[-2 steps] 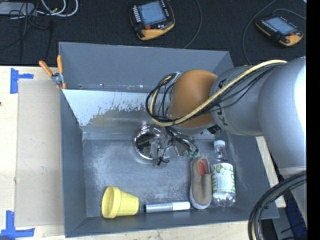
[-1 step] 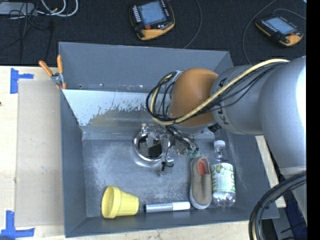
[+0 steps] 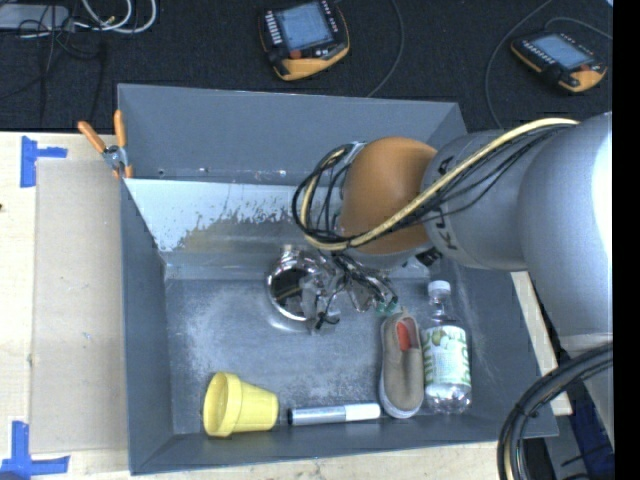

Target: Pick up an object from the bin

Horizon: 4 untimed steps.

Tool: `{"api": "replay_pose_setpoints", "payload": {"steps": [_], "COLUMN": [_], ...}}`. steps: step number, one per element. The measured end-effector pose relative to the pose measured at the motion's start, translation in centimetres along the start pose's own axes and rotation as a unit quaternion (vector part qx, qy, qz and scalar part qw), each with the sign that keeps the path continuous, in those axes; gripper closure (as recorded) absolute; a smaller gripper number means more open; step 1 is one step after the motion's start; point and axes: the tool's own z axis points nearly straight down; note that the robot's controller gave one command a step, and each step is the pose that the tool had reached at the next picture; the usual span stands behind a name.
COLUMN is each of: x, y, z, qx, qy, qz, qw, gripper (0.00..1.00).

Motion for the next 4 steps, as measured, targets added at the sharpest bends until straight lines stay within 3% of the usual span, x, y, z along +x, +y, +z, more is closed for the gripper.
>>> {"api": "replay_pose_setpoints", "payload": {"steps": [2, 3, 4], "x": [0.0, -0.1, -0.8], "y": [0.0, 0.0, -1.7], "z": [0.0, 0.0, -0.1], "qx": [0.0, 0.0, 0.0], "qy": [0.0, -0.0028, -0.0037], "qz": [0.0, 0.0, -0.022], "qw": [1.0, 1.0, 0.9998], "gripper": [1.0, 0.0, 0.0]}}
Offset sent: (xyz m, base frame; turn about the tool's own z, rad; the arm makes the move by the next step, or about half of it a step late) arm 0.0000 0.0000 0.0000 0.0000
